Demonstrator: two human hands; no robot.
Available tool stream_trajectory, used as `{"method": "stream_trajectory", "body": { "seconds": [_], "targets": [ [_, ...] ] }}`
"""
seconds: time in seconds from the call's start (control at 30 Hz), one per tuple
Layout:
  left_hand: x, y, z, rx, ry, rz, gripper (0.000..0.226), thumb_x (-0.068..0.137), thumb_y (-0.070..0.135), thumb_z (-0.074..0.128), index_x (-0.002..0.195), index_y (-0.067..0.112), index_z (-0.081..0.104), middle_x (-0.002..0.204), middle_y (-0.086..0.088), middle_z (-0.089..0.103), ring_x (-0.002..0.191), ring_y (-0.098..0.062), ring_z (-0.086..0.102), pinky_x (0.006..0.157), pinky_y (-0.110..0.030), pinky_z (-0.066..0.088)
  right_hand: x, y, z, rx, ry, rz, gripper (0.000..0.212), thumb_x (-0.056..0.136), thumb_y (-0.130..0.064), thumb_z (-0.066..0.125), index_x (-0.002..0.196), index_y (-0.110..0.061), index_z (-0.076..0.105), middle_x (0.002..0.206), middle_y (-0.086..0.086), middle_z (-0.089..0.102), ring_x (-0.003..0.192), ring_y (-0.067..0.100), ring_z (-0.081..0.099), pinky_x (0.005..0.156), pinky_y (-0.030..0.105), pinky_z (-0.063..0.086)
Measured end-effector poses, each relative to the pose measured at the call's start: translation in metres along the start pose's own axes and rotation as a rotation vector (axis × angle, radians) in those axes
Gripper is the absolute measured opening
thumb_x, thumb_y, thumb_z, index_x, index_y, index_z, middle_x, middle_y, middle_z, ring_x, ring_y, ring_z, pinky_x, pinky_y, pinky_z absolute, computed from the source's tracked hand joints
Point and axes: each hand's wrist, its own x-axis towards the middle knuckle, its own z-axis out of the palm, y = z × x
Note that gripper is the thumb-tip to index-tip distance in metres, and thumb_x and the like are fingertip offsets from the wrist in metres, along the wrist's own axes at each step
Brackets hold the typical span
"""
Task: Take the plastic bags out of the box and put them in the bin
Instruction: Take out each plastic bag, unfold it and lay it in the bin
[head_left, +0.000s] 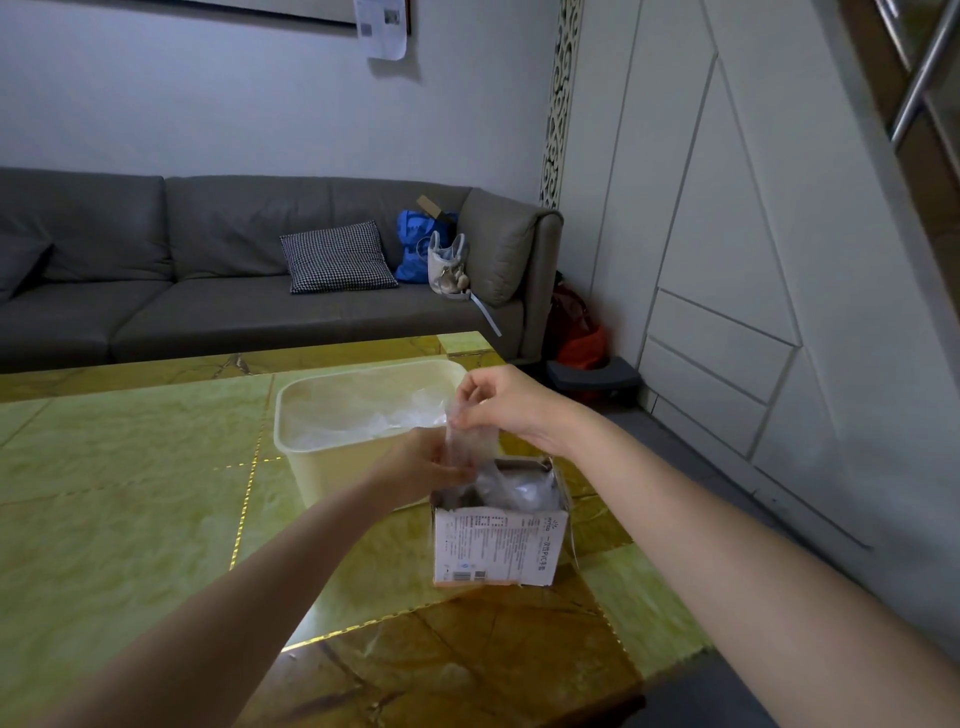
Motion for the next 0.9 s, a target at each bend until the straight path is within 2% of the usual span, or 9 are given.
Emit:
{"method": "stream_trajectory", "body": {
  "seconds": [0.13, 0.23, 0.3, 0.4, 0.57, 0.63, 0.7, 0.83, 0.9],
  "targets": [
    [0.002, -0.004, 0.001, -0.009, 0.017, -0.043, 0.008, 0.081, 0.015, 0.069, 0.078, 0.013, 0.061, 0.075, -0.003, 0.063, 0.071, -0.014, 0.060, 0.064, -0.022, 0.050, 0.001, -0.007, 0.001, 0.063, -0.024, -0.018, 0.019, 0.081, -0.001, 0.070, 0.085, -0.013, 0.055, 0.086, 0.004, 0.053, 0.076, 0.013, 0.053, 0.067, 0.022, 0.049],
    [0.003, -0.007, -0.003, -0.065, -0.016, -0.013, 0.025, 0.077, 0.015, 0.072, 0.098, 0.006, 0.061, 0.092, -0.017, 0.066, 0.088, -0.029, 0.064, 0.083, -0.045, 0.053, -0.001, -0.018, 0.002, -0.250, -0.093, 0.071, 0.039, 0.078, -0.025, 0.076, 0.109, -0.013, 0.054, 0.092, -0.003, 0.052, 0.086, 0.015, 0.053, 0.075, 0.029, 0.046],
    [0.003, -0.006, -0.002, -0.049, -0.030, -0.006, 0.024, 0.077, 0.016, 0.072, 0.096, 0.006, 0.060, 0.094, -0.018, 0.066, 0.091, -0.031, 0.064, 0.087, -0.047, 0.051, 0.000, -0.024, 0.004, -0.524, -0.052, 0.090, 0.032, 0.082, -0.028, 0.071, 0.105, -0.010, 0.057, 0.085, 0.000, 0.052, 0.078, 0.016, 0.053, 0.064, 0.028, 0.045],
    [0.003, -0.003, -0.001, 0.026, -0.022, -0.017, 0.007, 0.082, 0.016, 0.067, 0.082, 0.014, 0.061, 0.089, -0.011, 0.066, 0.086, -0.025, 0.063, 0.083, -0.037, 0.051, 0.005, -0.028, 0.010, -0.745, 0.020, -0.001, 0.015, 0.086, -0.010, 0.060, 0.090, 0.004, 0.065, 0.074, 0.008, 0.051, 0.065, 0.019, 0.048, 0.053, 0.025, 0.035],
    [0.004, -0.003, -0.011, 0.064, -0.137, -0.002, 0.013, 0.084, 0.014, 0.064, 0.076, 0.023, 0.064, 0.086, -0.002, 0.067, 0.080, -0.013, 0.061, 0.077, -0.023, 0.050, 0.004, -0.056, 0.002, -0.411, 0.299, -0.325, 0.018, 0.093, -0.016, 0.056, 0.104, -0.003, 0.062, 0.090, 0.008, 0.064, 0.078, 0.016, 0.057, 0.063, 0.023, 0.043],
    [0.005, -0.005, -0.014, -0.135, -0.105, 0.043, 0.011, 0.082, 0.008, 0.065, 0.076, 0.017, 0.067, 0.085, -0.007, 0.067, 0.082, -0.018, 0.063, 0.082, -0.031, 0.053, 0.008, -0.066, -0.005, -0.343, 0.405, -0.402, 0.020, 0.094, -0.015, 0.054, 0.112, -0.005, 0.057, 0.093, 0.008, 0.063, 0.077, 0.016, 0.057, 0.065, 0.024, 0.046],
    [-0.001, -0.005, -0.023, -0.314, -0.045, 0.071, 0.005, 0.082, 0.010, 0.065, 0.083, 0.013, 0.068, 0.088, -0.005, 0.068, 0.080, -0.013, 0.063, 0.073, -0.027, 0.051, 0.015, -0.072, -0.011, -0.355, 0.474, -0.453, 0.021, 0.094, -0.008, 0.052, 0.115, -0.004, 0.052, 0.092, 0.007, 0.062, 0.074, 0.018, 0.059, 0.061, 0.024, 0.048],
    [-0.006, -0.009, -0.056, -0.600, 0.049, 0.015, 0.014, 0.087, 0.018, 0.058, 0.091, 0.008, 0.065, 0.090, 0.001, 0.063, 0.080, -0.011, 0.056, 0.072, -0.022, 0.043, 0.028, -0.068, -0.024, -0.231, 0.615, -0.421, 0.016, 0.093, 0.001, 0.047, 0.108, -0.003, 0.045, 0.083, 0.001, 0.054, 0.080, 0.027, 0.062, 0.070, 0.044, 0.054],
    [-0.005, -0.017, -0.078, -0.830, 0.163, -0.045, 0.009, 0.087, 0.019, 0.057, 0.086, 0.010, 0.059, 0.078, 0.000, 0.056, 0.069, -0.009, 0.049, 0.067, -0.020, 0.039, 0.034, -0.059, -0.026, -0.172, 0.632, -0.353, 0.015, 0.093, 0.002, 0.048, 0.101, -0.008, 0.040, 0.079, -0.007, 0.043, 0.078, 0.019, 0.056, 0.069, 0.036, 0.055]
  ]
}}
